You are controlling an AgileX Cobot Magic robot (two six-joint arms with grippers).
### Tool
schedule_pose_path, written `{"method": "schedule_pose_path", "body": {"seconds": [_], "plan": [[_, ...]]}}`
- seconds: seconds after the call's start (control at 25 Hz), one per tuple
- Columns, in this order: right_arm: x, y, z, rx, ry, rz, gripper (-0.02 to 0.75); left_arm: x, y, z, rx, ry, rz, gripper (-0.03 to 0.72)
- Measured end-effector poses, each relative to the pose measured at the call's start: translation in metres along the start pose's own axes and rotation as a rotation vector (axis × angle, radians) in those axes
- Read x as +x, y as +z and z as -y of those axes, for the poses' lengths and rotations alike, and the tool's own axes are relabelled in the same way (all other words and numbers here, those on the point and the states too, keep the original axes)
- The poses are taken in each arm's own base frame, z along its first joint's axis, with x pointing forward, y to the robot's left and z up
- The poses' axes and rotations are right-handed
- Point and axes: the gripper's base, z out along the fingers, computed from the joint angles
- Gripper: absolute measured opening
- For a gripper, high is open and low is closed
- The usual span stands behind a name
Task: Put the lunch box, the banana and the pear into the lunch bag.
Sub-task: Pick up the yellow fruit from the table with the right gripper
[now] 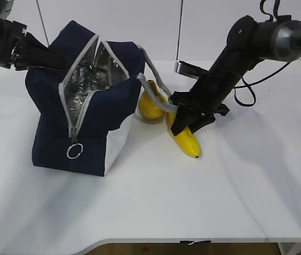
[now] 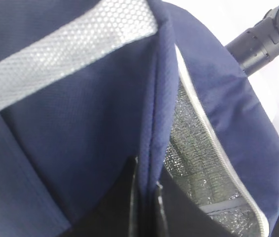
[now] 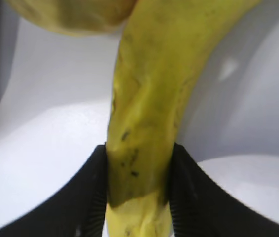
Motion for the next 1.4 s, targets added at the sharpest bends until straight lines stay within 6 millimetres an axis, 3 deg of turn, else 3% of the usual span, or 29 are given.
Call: {"method": "schedule_pose_path", "body": {"seconds": [0.16, 0.32, 0.48, 0.72, 0.96, 1.24, 1.4], "plan": [[0.001, -0.018, 0.017, 0.034, 0.021, 0.029, 0.265, 0.000, 0.000, 0.000, 0.001, -0.001, 0.001, -0.001], [0.002, -0.053, 0.029, 0.055, 0.043, 0.099, 0.265, 0.000, 0.000, 0.000, 0.002, -0.001, 0.002, -0.001], [0.004, -0.087, 0.021, 0.052, 0.033, 0.179, 0.265, 0.000, 0.000, 0.000, 0.002, -0.001, 0.002, -0.001], [0.005, -0.131, -0.022, -0.081, -0.046, 0.326, 0.265, 0.000, 0.000, 0.000, 0.002, -0.002, 0.003, -0.001], [0.008, -0.152, -0.078, -0.203, -0.169, 0.402, 0.264, -0.001, 0.000, 0.001, 0.008, -0.006, 0.012, -0.001], [0.017, -0.132, -0.152, -0.299, -0.325, 0.341, 0.264, -0.001, 0.000, 0.001, 0.011, -0.009, 0.016, -0.001], [0.022, -0.116, -0.182, -0.330, -0.388, 0.299, 0.264, -0.002, 0.000, 0.002, 0.017, -0.014, 0.025, -0.001]]}}
